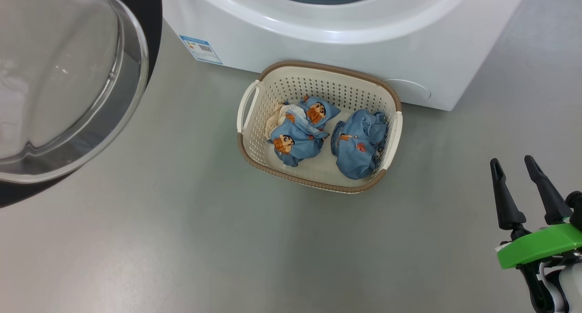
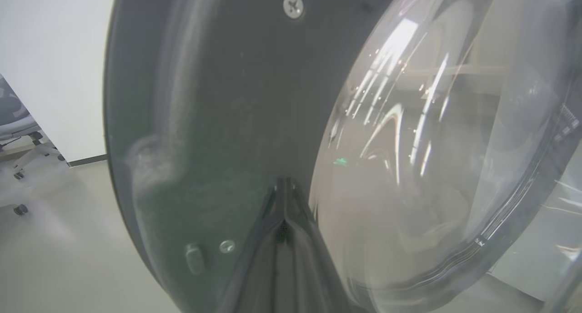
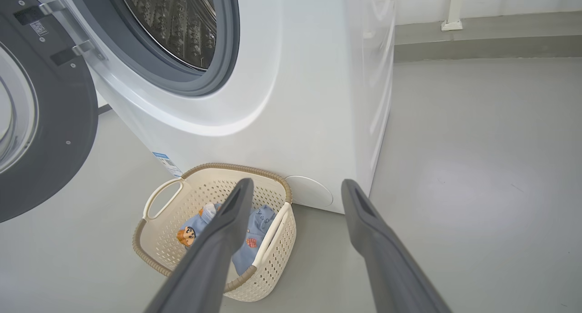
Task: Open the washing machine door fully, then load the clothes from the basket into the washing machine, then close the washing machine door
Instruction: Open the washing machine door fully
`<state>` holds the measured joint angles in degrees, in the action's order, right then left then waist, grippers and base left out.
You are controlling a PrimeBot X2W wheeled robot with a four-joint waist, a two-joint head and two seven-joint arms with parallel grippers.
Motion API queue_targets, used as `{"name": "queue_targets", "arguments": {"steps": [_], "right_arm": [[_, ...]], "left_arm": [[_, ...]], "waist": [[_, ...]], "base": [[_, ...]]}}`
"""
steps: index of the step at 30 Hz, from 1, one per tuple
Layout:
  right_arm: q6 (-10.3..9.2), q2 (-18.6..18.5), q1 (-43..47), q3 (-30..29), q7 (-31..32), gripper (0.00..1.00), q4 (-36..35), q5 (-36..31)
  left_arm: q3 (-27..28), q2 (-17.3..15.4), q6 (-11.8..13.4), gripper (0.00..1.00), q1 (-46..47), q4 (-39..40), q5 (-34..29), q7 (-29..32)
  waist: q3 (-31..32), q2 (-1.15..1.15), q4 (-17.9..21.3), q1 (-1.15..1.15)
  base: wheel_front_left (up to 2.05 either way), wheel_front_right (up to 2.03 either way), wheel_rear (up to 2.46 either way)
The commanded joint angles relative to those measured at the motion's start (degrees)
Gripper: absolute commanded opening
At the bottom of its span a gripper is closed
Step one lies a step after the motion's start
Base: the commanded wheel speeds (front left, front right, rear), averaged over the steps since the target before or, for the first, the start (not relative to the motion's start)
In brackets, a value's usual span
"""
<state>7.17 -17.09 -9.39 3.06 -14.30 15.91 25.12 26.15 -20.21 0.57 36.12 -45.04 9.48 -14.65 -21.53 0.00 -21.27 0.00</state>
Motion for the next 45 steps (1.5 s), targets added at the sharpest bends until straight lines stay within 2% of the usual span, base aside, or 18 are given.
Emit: {"name": "queue_targets", "arguments": {"steps": [1, 9, 22, 28, 29, 30, 31, 33, 35, 39, 41, 42, 43, 44, 45], "right_arm": [[0.32, -0.96, -0.87, 0.8, -0.7, 1.0, -1.27, -0.41], [0.32, -0.65, -1.51, 1.73, -0.7, 1.0, -0.63, -0.41], [0.32, 1.49, 1.75, 2.84, -0.7, 1.0, 0.49, 0.44], [0.32, 2.33, 3.66, 3.14, -0.7, 1.0, 0.77, 0.81], [0.32, 2.44, 3.94, 3.19, -0.7, 1.0, 0.79, 0.85], [0.32, 2.54, 4.18, 3.24, -0.7, 1.0, 0.81, 0.89], [0.32, 2.54, 4.18, 3.24, -0.7, 1.0, 0.81, 0.89], [0.32, 2.68, 4.5, 3.38, -0.7, 1.0, 0.77, 0.95], [0.32, 2.83, 4.69, 3.5, -0.7, 1.0, 0.78, 1.06], [0.32, 3.18, 4.99, 3.7, -0.7, 1.0, 0.69, 1.17], [0.32, 3.46, 5.24, 3.6, -0.7, 1.0, 0.52, 1.18], [0.32, 3.57, 5.38, 3.62, -0.7, 1.0, 0.43, 1.2], [0.32, 3.68, 5.54, 3.62, -0.7, 1.0, 0.32, 1.2], [0.32, 3.78, 5.68, 3.58, -0.7, 1.0, 0.22, 1.19], [0.32, 3.87, 5.8, 3.55, -0.7, 1.0, 0.13, 1.18]], "left_arm": [[1.72, -4.44, 0.43, 0.0, 1.06, 0.81, -0.85, -0.35], [2.52, -5.0, 0.38, 0.0, 1.99, -1.15, -2.47, -0.35], [3.63, -1.1, -3.98, 0.0, -5.73, 3.19, -2.89, -0.35], [1.82, 0.74, -6.04, 0.0, -10.53, 7.53, -4.68, -0.35], [1.36, 0.99, -6.29, 0.07, -11.33, 8.3, -5.05, -0.35], [1.12, 1.28, -6.49, 0.2, -12.02, 9.02, -5.16, -0.35], [1.12, 1.28, -6.49, 0.2, -12.02, 9.02, -5.16, -0.35], [0.87, 1.84, -6.89, 0.32, -13.35, 10.47, -5.06, -0.35], [0.63, 2.36, -7.23, 0.4, -14.65, 11.7, -4.85, -0.35], [-0.11, 3.88, -7.73, 0.4, -17.61, 14.79, -4.12, -0.35], [-0.7, 4.95, -7.87, 0.45, -19.4, 16.46, -3.72, -0.35], [-1.14, 5.51, -7.92, 0.53, -20.31, 17.21, -3.6, -0.35], [-1.43, 6.11, -7.95, 0.67, -21.19, 18.05, -3.4, -0.35], [-1.74, 6.74, -7.98, 0.87, -22.02, 18.86, -3.2, -0.35], [-1.99, 7.27, -8.0, 1.0, -22.8, 19.52, -3.02, -0.35]], "waist": [[-0.19, 0.0, 0.0, 0.0], [0.46, 0.0, 0.1, 0.0], [8.24, 0.0, -0.1, 0.0], [11.69, 0.0, -0.48, 0.0], [12.13, 0.0, -0.54, 0.0], [12.55, 0.0, -0.58, 0.0], [12.55, 0.0, -0.58, 0.0], [13.2, 0.0, -0.59, 0.0], [13.79, 0.0, -0.51, 0.0], [14.88, 0.0, -0.1, 0.0], [15.36, 0.0, 0.22, 0.0], [15.61, 0.0, 0.43, 0.0], [15.82, 0.0, 0.65, 0.0], [15.94, 0.0, 0.88, 0.0], [16.11, 0.0, 1.14, 0.0]], "base": [[0.0, 0.0, 0.0], [0.0, 0.0, 0.0], [0.0, 0.0, 0.0], [0.0, 0.0, 0.0], [0.0, 0.0, 0.0], [0.0, 0.0, 0.0], [0.0, 0.0, 0.0], [0.0, 0.0, 0.0], [0.0, 0.0, 0.0], [0.0, 0.0, 0.0], [0.0, 0.0, 0.0], [0.0, 0.0, 0.0], [0.0, 0.0, 0.0], [0.0, 0.0, 0.0], [0.0, 0.0, 0.0]]}}
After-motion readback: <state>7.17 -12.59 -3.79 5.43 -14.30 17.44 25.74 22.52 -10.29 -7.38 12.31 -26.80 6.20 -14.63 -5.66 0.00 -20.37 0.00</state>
